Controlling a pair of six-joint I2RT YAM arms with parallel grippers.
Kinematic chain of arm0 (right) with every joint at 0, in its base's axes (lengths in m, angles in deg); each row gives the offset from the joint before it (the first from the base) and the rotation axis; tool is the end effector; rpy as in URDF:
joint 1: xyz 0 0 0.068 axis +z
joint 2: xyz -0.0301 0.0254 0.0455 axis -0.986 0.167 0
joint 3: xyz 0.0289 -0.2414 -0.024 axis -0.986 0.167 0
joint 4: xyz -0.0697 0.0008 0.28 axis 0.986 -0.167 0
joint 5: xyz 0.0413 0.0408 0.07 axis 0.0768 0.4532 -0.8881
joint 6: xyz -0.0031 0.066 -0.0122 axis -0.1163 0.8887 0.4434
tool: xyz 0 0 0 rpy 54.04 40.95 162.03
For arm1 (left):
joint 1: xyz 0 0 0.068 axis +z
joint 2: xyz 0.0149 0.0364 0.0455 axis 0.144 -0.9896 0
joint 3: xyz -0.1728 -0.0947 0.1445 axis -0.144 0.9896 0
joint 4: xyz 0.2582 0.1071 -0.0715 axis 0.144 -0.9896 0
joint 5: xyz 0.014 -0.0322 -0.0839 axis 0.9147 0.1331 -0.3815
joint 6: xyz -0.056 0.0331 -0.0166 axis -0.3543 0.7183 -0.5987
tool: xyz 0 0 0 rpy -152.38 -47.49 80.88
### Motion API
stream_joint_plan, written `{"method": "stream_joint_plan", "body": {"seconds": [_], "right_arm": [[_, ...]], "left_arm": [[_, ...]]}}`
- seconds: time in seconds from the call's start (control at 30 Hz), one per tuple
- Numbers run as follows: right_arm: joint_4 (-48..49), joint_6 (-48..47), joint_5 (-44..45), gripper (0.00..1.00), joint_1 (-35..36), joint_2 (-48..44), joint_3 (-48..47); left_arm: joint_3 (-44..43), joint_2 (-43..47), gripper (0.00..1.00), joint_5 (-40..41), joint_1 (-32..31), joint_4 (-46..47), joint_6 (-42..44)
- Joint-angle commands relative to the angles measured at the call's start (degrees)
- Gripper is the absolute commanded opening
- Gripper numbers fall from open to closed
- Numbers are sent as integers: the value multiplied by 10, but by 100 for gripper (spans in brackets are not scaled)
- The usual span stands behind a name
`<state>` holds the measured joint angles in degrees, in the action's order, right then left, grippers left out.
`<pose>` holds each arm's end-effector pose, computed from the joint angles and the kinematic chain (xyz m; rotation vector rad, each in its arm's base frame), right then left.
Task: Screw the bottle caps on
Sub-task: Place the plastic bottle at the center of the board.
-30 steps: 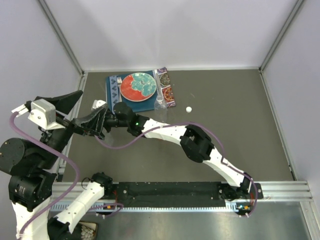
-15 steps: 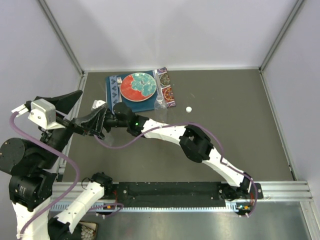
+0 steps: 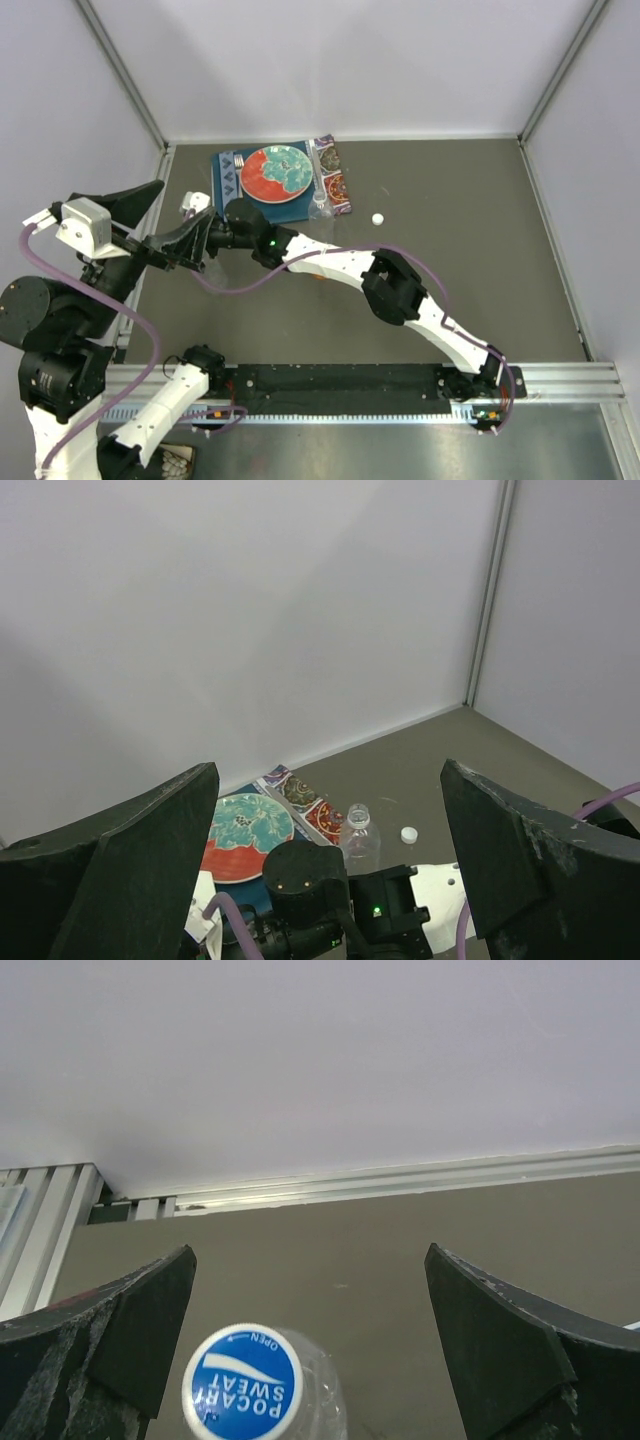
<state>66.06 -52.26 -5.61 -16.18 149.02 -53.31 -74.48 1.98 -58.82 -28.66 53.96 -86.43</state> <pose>0.2488 0.5587 0.2321 -1.1781 1.2684 1.1204 0.0759 -0.0373 0.5374 0.3418 1.2263 -0.4354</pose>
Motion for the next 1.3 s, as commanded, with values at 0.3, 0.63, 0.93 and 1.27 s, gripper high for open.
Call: {"method": "stream_joint_plan", "body": {"seconds": [0.3, 0.63, 0.93, 1.27], "right_arm": [[-13, -11, -17, 99, -2, -77, -66], [-26, -31, -6, 99, -6, -267, 12], [-44, 31, 50, 99, -86, -620, 355], [-139, 168, 83, 81, -328, -910, 639]], "left_arm": [[-46, -15, 99, -16, 19, 17, -12], [-138, -48, 99, 36, 30, 35, 0], [-85, -114, 98, -158, 30, -6, 0], [57, -282, 98, -97, -201, -53, 170]]}}
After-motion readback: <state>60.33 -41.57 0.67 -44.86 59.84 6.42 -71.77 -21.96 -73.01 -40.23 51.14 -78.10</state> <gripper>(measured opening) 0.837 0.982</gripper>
